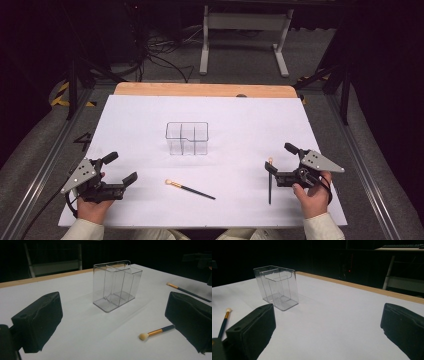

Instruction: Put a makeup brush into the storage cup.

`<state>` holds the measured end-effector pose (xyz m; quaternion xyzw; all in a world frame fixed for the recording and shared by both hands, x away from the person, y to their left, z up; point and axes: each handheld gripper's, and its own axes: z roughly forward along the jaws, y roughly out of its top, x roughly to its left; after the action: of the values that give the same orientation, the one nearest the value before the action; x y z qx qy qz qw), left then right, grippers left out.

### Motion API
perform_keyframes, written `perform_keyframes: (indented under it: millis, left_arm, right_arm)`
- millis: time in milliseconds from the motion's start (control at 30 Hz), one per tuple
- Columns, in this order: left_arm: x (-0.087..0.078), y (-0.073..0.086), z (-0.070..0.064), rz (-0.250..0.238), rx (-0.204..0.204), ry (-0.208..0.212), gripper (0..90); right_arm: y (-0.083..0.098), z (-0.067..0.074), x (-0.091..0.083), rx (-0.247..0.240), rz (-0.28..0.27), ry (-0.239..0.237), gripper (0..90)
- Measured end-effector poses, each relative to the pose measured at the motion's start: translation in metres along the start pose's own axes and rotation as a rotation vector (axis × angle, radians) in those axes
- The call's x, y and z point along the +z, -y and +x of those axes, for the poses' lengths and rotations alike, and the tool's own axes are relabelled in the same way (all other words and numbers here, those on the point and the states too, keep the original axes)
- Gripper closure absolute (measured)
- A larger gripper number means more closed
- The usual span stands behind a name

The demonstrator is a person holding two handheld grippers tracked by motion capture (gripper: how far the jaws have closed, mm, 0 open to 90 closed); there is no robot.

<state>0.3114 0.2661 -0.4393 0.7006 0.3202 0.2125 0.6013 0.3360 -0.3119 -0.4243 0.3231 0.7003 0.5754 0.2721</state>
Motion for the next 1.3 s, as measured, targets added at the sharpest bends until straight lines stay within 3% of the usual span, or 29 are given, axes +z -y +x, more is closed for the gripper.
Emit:
perform_keyframes:
  millis: [600, 1300]
  left_arm:
    - [0.001, 0.001, 0.0, 0.002, -0.005, 0.0, 2.1]
    - [0.003, 0.003, 0.002, 0.01, -0.02, 0.002, 2.1]
  right_arm:
    - [-0.002, 0.0, 0.0, 0.007, 0.001, -0.005, 0.4]
    - [-0.036, -0.001, -0.001, -0.013, -0.026, -0.008, 0.3]
